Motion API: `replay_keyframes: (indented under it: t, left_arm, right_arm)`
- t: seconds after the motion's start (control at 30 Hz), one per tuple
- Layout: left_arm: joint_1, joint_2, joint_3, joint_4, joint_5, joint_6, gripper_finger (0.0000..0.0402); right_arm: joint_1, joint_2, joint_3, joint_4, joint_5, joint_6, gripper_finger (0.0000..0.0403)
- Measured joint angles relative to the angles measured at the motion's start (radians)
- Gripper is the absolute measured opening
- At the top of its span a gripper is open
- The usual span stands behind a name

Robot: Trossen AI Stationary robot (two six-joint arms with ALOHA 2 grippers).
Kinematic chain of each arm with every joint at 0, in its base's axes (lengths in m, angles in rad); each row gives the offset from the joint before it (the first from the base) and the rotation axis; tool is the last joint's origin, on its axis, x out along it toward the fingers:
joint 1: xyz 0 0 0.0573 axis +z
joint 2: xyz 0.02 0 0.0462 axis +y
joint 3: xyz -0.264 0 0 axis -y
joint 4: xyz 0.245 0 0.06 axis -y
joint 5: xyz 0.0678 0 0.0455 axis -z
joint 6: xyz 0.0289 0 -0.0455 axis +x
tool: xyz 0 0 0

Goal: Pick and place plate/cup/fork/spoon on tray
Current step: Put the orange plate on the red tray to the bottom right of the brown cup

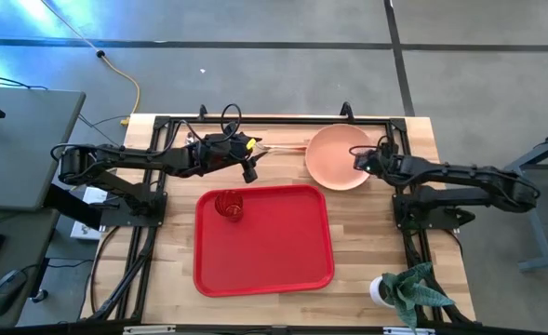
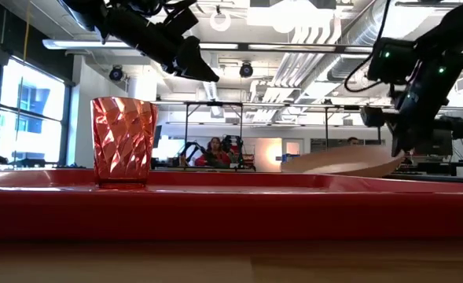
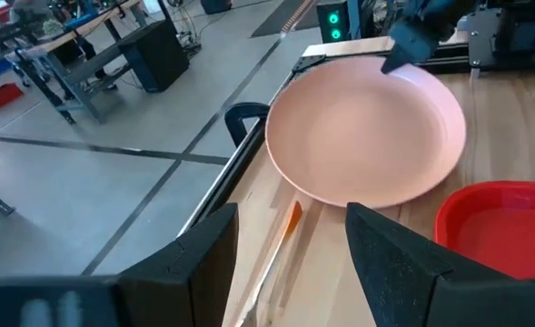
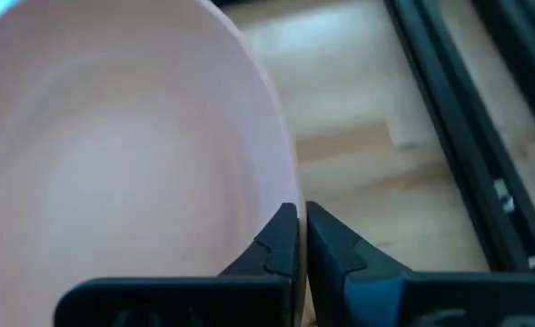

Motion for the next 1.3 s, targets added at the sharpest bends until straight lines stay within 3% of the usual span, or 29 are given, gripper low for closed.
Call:
replay_keyframes:
  t: [0.37, 0.53, 0.67, 0.8, 0.93, 1.13, 1.3]
  left_arm:
    - [0.000, 0.023, -0.001, 0.071, 0.001, -0.008, 0.0195]
    - [0.006, 0.076, -0.001, 0.166, 0.001, -0.003, 0.0195]
    - [0.006, 0.088, -0.001, 0.204, -0.002, -0.001, 0.0195]
    - [0.006, 0.087, -0.001, 0.244, -0.002, 0.000, 0.0195]
    - [0.005, 0.087, -0.001, 0.264, -0.002, 0.012, 0.0195]
    - [-0.010, 0.030, -0.001, 0.269, -0.004, 0.025, 0.0195]
    - [-0.042, -0.037, -0.001, 0.254, -0.004, 0.059, 0.0195]
  right_arm:
    - [0.237, -0.085, 0.000, 0.054, 0.331, -0.093, 0.0000]
    - [0.376, -0.083, 0.001, 0.273, 0.476, -0.311, 0.0000]
    - [0.469, -0.083, 0.002, 0.489, 0.521, -0.565, 0.0000]
    - [0.523, -0.083, 0.002, 0.645, 0.520, -0.732, 0.0000]
    - [0.549, -0.083, 0.003, 0.733, 0.464, -0.766, 0.0000]
    - [0.545, -0.057, 0.003, 0.678, 0.262, -0.558, 0.0000]
    - [0.552, 0.039, 0.003, 0.683, 0.136, -0.386, 0.0000]
